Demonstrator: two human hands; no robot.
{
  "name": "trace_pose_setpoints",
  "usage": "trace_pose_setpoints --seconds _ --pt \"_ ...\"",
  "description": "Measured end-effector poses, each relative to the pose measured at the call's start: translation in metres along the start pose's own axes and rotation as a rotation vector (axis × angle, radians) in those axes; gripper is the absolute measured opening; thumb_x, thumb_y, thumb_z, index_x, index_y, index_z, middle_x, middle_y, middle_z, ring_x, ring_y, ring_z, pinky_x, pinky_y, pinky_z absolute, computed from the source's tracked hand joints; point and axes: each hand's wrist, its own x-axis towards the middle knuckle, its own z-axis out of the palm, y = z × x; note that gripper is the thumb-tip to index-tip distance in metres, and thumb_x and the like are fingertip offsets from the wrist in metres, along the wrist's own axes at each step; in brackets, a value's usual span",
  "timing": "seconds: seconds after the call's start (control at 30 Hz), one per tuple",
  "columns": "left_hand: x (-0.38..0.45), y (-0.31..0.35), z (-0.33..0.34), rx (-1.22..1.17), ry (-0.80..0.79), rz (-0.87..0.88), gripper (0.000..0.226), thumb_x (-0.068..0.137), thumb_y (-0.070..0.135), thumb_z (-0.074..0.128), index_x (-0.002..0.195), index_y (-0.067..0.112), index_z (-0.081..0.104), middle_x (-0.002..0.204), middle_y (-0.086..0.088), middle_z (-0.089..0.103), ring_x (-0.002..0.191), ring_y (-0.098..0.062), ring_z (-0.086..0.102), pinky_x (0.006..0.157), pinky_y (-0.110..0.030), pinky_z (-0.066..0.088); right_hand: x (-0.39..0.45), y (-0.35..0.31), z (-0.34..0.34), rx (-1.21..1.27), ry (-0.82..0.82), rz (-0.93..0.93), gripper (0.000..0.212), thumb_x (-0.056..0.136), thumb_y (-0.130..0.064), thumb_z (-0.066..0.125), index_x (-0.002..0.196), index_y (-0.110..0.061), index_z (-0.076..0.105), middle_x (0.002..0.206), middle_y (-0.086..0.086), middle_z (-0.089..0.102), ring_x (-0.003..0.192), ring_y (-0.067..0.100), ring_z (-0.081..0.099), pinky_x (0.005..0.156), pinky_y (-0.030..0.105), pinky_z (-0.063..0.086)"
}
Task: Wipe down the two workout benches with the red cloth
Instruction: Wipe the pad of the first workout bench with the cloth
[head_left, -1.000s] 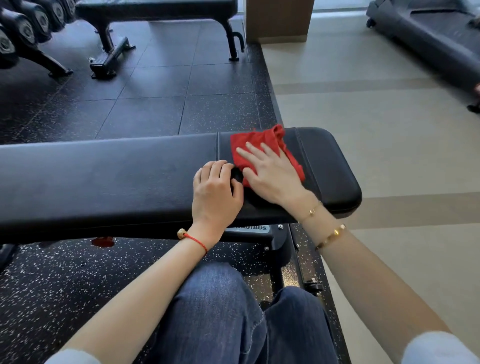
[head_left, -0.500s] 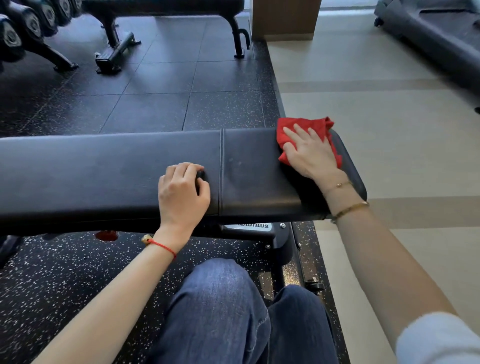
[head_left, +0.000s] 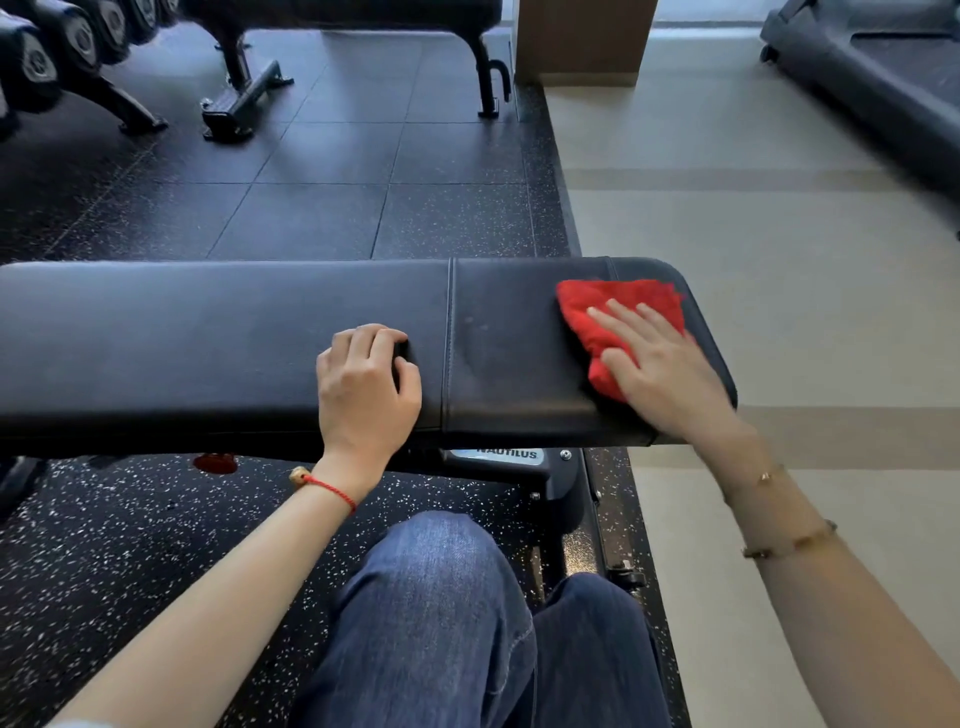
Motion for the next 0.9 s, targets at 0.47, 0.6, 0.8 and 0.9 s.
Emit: trace_pose_setpoints --seconds 0.47,0.6,0.8,0.9 --pt "0.002 0.003 -0.003 -0.018 -0.03 -0.023 0.03 0.085 0.016 0.042 0.104 0.015 0.066 0.108 -0.002 0.066 0.105 -0.028 0.055 0.09 -0.042 0.04 0.003 -0.115 0.032 -0.035 -0.092 -0.339 0.053 0.1 -0.036 0.035 0.152 -0.038 0.025 0.161 -0.011 0.02 0.15 0.018 0.013 0.122 0.039 0.003" --pt "0.001 0.0 -0.004 -0.034 -0.036 -0.013 0.034 0.084 0.017 0.039 0.106 0.015 0.066 0.111 -0.001 0.066 0.107 -0.027 0.055 0.091 -0.041 0.041 -0.025 -0.071 0.018 -0.005 -0.055 -0.297 0.054 0.094 -0.04 0.034 0.148 -0.042 0.032 0.158 -0.017 0.026 0.148 0.012 0.018 0.12 0.037 0.006" --pt "0.001 0.003 -0.001 0.008 -0.044 -0.008 0.033 0.085 0.019 0.04 0.105 0.014 0.065 0.108 -0.002 0.065 0.104 -0.027 0.055 0.089 -0.041 0.041 0.036 -0.043 0.013 -0.02 -0.029 -0.023 0.049 0.1 -0.038 0.032 0.15 -0.039 0.03 0.161 -0.012 0.021 0.15 0.016 0.013 0.121 0.042 0.005" --pt "0.001 0.005 -0.002 0.019 -0.044 -0.018 0.034 0.085 0.021 0.038 0.104 0.015 0.065 0.107 -0.002 0.064 0.104 -0.027 0.055 0.089 -0.041 0.041 0.066 -0.074 0.022 -0.056 -0.061 -0.037 0.051 0.101 -0.038 0.028 0.152 -0.035 0.027 0.163 -0.008 0.016 0.15 0.022 0.011 0.121 0.045 0.002"
